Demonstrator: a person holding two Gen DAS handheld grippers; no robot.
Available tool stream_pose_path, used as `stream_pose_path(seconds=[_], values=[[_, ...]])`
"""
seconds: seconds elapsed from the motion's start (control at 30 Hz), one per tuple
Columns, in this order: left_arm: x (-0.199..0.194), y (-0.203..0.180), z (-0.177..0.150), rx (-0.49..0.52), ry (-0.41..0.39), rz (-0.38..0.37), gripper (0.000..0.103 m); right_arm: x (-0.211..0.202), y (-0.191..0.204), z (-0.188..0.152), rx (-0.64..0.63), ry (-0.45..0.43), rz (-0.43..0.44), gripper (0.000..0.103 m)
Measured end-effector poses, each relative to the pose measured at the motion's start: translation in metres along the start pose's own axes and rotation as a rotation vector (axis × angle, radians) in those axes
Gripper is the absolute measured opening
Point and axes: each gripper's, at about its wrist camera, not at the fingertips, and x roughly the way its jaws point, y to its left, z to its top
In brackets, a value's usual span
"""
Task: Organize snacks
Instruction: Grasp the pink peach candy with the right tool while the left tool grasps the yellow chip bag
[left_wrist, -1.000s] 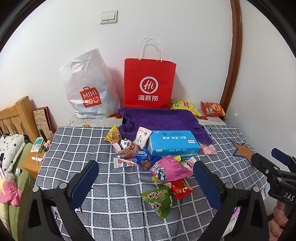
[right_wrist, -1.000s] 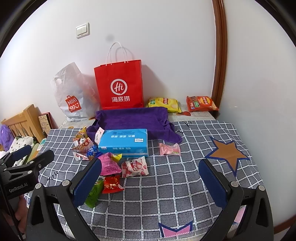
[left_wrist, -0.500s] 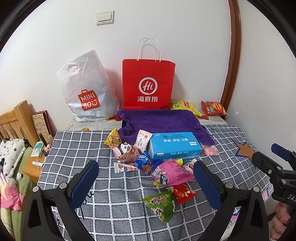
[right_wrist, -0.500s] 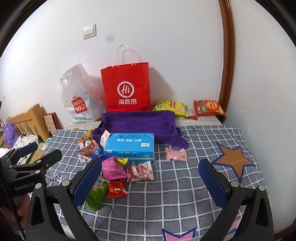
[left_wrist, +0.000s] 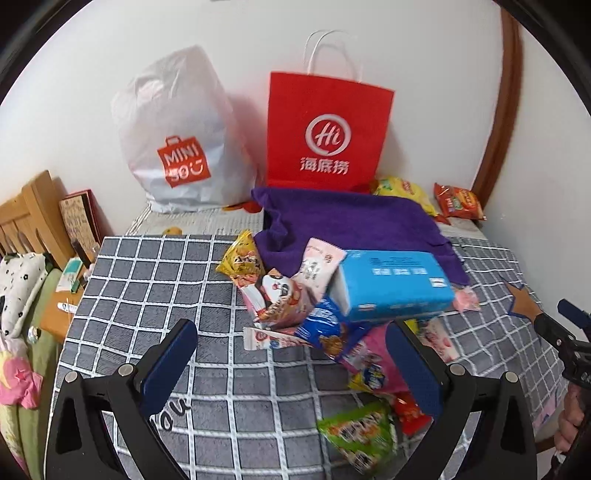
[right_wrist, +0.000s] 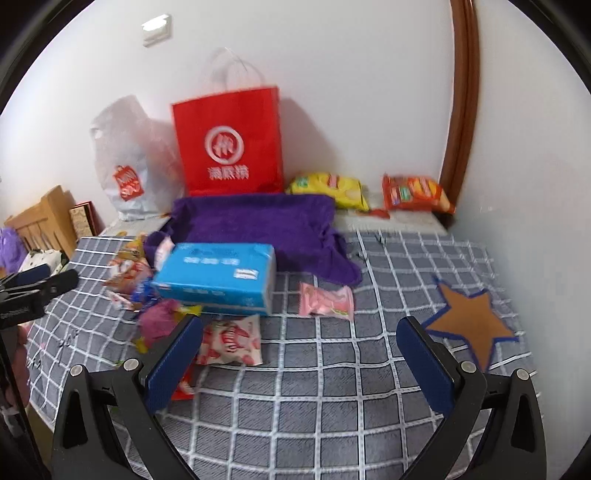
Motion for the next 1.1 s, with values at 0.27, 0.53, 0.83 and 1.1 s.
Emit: stream_pose_path(seconds=[0.27,0.53,0.83,1.1], values=[[0.04,0.026,0.008,-0.049,0.043,0.011,0.102,0.083,-0.021,0.007,0.035,0.104,-0.037,0.095],[0.07,0.048,0.014,-0.088,0.082,0.017,0.102,0.151,-0.027,0.012,0.036,0.194,-0.03,0.095],[0.086,0.066,0.011,-0.098,0.111,0.044,0.102,0.188,-0.028,0.001,0.008,0.239,-0.047,0.068],[0.102,0.073,0.028,-0.129,0.12,0.018,0.102,0.177,-0.027,0.0,0.001,0.18,-0.025,0.063]])
